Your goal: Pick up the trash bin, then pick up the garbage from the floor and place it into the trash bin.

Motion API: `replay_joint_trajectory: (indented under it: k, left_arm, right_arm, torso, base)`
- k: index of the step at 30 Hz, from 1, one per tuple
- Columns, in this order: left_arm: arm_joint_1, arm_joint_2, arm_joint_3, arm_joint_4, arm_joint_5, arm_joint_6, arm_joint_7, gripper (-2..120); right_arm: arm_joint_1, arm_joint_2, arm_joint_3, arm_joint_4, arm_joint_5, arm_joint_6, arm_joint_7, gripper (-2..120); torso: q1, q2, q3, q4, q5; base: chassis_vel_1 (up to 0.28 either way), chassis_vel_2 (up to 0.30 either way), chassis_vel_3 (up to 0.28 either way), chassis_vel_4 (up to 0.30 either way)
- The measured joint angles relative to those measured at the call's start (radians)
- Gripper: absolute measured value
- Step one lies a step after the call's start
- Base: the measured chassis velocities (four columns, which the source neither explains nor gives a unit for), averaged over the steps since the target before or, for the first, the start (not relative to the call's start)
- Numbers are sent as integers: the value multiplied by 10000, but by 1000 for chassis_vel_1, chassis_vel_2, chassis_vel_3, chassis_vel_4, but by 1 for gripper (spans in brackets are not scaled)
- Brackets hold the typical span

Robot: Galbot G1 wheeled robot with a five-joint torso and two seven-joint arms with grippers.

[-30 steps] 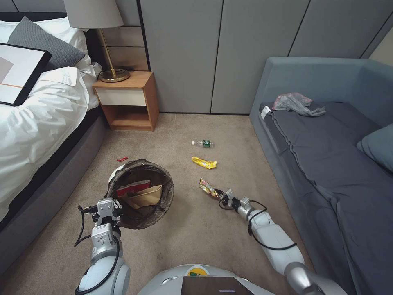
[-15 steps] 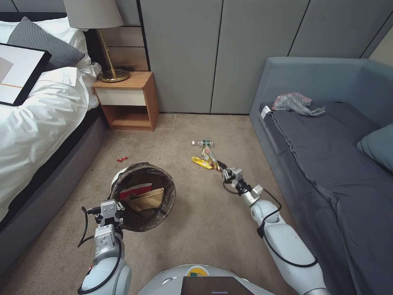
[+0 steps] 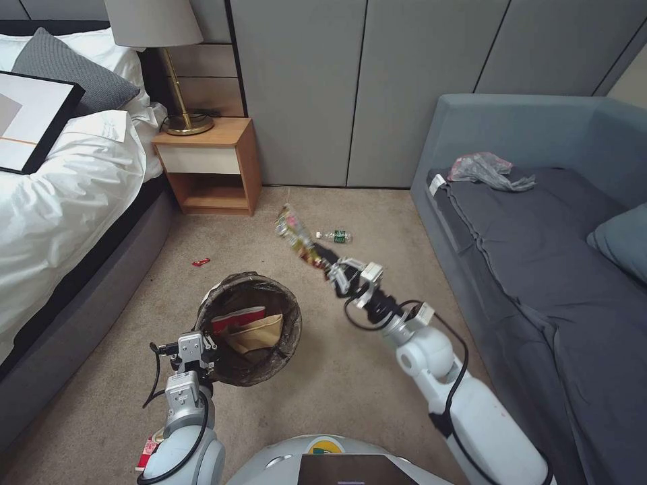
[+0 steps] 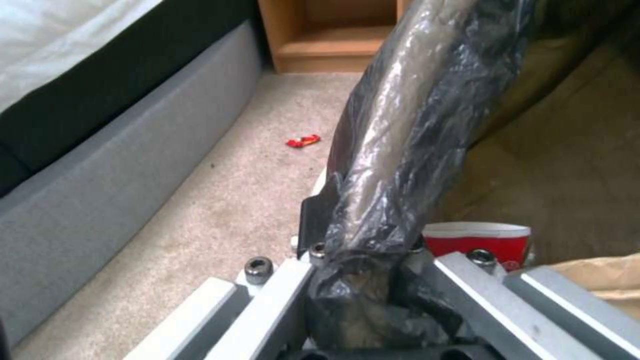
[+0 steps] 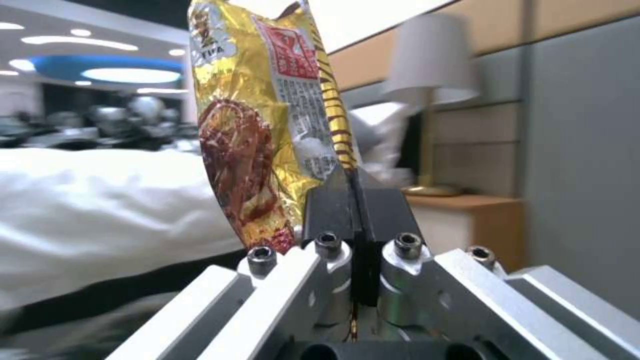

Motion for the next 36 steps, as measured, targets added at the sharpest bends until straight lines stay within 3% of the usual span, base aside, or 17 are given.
replay_joint_trajectory:
  k: [4, 9, 31, 36]
  left_arm:
    - [50, -5, 97, -79, -1, 31, 36, 0]
    - [68, -20, 107, -87, 23, 40, 44, 0]
    - [63, -114, 258, -102, 130, 41, 42, 0]
    - [52, -114, 264, -105, 131, 41, 39, 0]
  right_arm:
    - [-95, -68, -1160, -162, -735, 13, 103, 0]
    - [65, 162, -1805, -845, -1131, 63, 203, 0]
    - [342, 587, -2291, -2606, -1751, 233, 417, -2]
    - [267, 597, -2275, -2673, -1881, 212, 468, 14]
  torso:
    - [0, 0, 1, 0, 0]
    - [0, 0, 0, 1, 0]
    - [0, -1, 1, 0, 1]
    - [0, 0, 1, 0, 1]
  base:
    - [0, 0, 0, 0]
    - [0, 0, 0, 0]
    - [0, 0, 0, 0]
    - [0, 0, 0, 0]
